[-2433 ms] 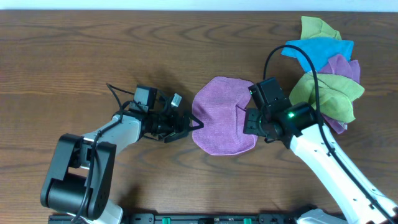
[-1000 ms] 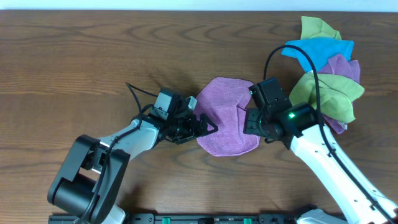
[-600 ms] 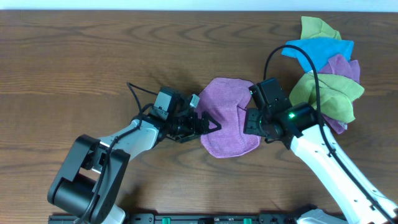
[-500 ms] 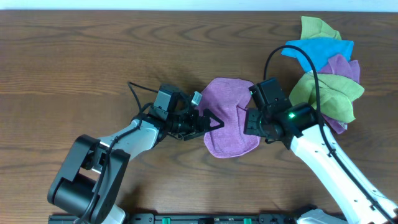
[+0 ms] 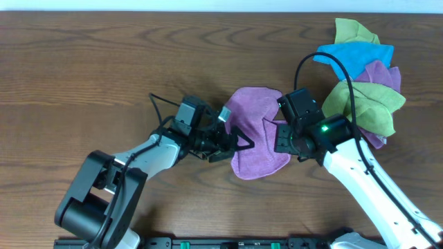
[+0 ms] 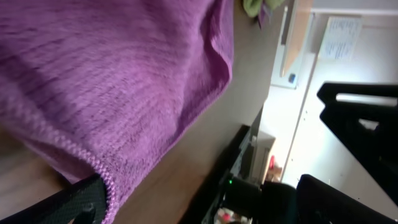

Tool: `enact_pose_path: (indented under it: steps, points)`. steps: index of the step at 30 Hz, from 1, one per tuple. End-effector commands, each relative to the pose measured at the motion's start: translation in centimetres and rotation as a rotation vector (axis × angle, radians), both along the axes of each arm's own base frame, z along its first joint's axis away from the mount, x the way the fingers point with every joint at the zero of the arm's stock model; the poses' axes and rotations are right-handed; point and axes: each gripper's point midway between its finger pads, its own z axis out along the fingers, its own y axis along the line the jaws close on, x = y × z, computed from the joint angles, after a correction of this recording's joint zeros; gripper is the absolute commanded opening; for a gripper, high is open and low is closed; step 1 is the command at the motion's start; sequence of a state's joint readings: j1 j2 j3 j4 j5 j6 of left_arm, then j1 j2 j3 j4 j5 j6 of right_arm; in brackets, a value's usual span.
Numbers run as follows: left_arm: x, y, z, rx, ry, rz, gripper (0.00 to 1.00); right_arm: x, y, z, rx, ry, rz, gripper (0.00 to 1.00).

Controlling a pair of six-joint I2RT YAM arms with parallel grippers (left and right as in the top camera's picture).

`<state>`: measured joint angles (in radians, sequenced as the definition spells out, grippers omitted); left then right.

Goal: Fold the cloth
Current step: 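Grasp the left edge of the purple cloth with the left gripper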

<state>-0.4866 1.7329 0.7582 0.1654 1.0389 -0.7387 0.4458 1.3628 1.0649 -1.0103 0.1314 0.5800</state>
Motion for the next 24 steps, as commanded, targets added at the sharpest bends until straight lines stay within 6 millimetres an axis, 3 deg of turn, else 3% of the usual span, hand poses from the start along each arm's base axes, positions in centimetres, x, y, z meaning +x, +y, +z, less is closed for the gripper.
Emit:
enact_pose_path:
  steps: [1, 10, 19, 24]
  points:
    - [-0.1, -0.5, 0.5, -0.027, 0.029, -0.011, 0.97, 0.1, -0.2, 0.6, -0.016, -0.023, 0.012, 0.57]
    - [2.0, -1.5, 2.6, -0.103, -0.031, 0.040, 0.98, -0.4, -0.4, 0.4, -0.024, -0.003, 0.012, 0.57]
    - [1.9, -1.4, 2.4, -0.097, -0.025, 0.036, 0.98, -0.5, -0.4, 0.4, -0.017, 0.003, -0.001, 0.57]
    - [0.3, -0.7, 0.7, -0.035, 0.019, 0.001, 0.98, -0.6, -0.3, 0.4, -0.011, 0.007, -0.007, 0.57]
